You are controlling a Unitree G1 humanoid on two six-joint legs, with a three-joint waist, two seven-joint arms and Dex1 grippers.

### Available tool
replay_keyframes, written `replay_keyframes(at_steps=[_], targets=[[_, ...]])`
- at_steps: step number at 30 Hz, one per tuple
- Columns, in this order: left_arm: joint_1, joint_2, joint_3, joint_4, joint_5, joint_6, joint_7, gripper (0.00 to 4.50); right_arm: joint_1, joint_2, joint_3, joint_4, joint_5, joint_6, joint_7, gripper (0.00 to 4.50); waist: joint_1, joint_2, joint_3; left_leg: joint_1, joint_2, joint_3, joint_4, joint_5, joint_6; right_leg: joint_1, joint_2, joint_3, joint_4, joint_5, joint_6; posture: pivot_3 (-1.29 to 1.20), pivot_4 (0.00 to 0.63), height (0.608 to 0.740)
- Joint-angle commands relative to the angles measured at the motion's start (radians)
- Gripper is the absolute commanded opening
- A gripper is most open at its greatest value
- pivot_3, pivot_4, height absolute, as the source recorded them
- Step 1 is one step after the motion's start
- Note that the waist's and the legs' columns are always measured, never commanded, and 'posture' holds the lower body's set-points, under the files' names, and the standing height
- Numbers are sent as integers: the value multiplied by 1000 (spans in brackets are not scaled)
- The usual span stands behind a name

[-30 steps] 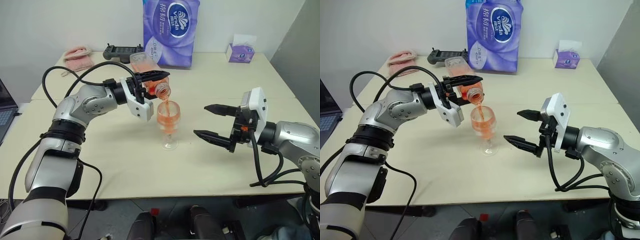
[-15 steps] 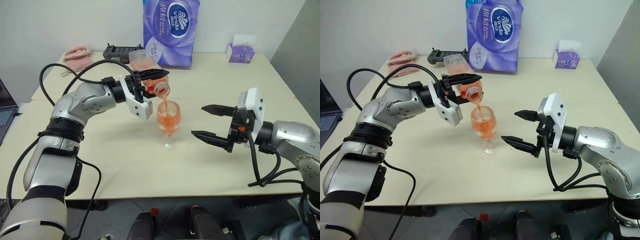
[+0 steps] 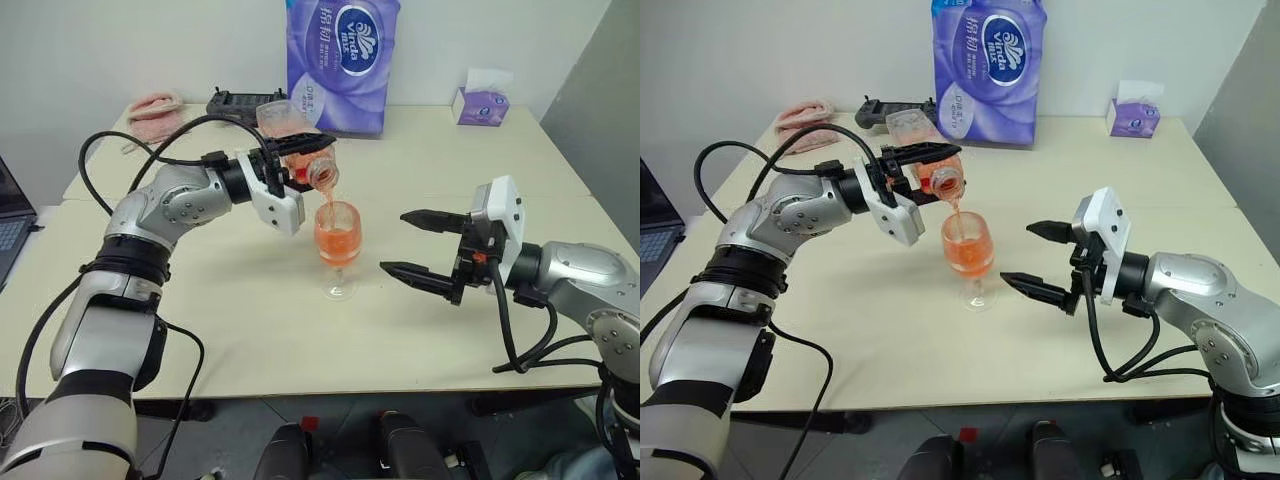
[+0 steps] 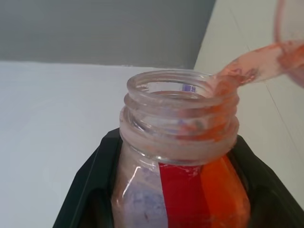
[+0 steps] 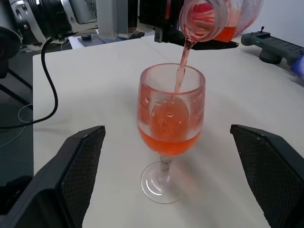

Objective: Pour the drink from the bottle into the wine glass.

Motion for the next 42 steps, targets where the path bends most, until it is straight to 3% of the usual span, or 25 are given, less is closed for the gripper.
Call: replay_keyframes(at_steps=[1, 5, 12, 19, 22, 34, 41, 42], targets=[[14, -21, 37, -48, -262, 116, -170, 2159, -33, -1, -14, -6, -7, -20, 5, 4500, 0, 0, 0, 0, 0, 0, 0, 0, 0, 0, 0, 0, 0, 0, 0, 0, 150, 740], [82, -34, 60, -171, -459, 289, -326, 2159, -55, -3, -10, 11, -11, -24, 19, 4500, -4, 0, 0, 1, 0, 0, 0, 0, 0, 0, 0, 0, 1, 0, 0, 0, 150, 740], [177, -53, 164, -361, -622, 563, -342, 2159, -141, 13, -7, 68, -12, -27, 40, 4500, -3, 0, 0, 0, 0, -1, 0, 0, 0, 0, 0, 0, 1, 0, 0, 0, 150, 740], [318, -86, 378, -451, -725, 1044, -53, 2159, -440, 125, 123, 204, -91, 65, -54, 4500, -18, 1, 0, 3, 1, 0, 0, 0, 0, 0, 1, 1, 3, 0, 0, 0, 150, 740], [381, -115, 453, -470, -754, 1163, 45, 2159, -548, 188, 175, 269, -122, 125, -93, 4500, -21, 1, 0, 3, 2, -1, -1, 0, 0, -2, 1, 0, 5, 0, 0, 0, 150, 740], [503, -182, 533, -466, -731, 1144, 100, 2159, -586, 229, 218, 290, -138, 138, 8, 4500, 2, 1, -1, -1, 0, -1, 1, 0, 0, -3, -3, 0, 3, 0, 0, 0, 150, 740], [544, -188, 559, -474, -726, 1160, 131, 4471, -580, 233, 215, 290, -166, 133, 25, 4500, -1, 1, -1, 0, 0, -2, 0, 0, 0, -3, -2, -1, 4, 0, -1, 0, 150, 740], [553, -188, 561, -484, -725, 1169, 139, 4471, -578, 234, 214, 288, -168, 132, 26, 4500, -1, 1, -1, 0, 0, -2, 0, 0, 0, -3, -2, -1, 4, 0, -1, 0, 150, 740]])
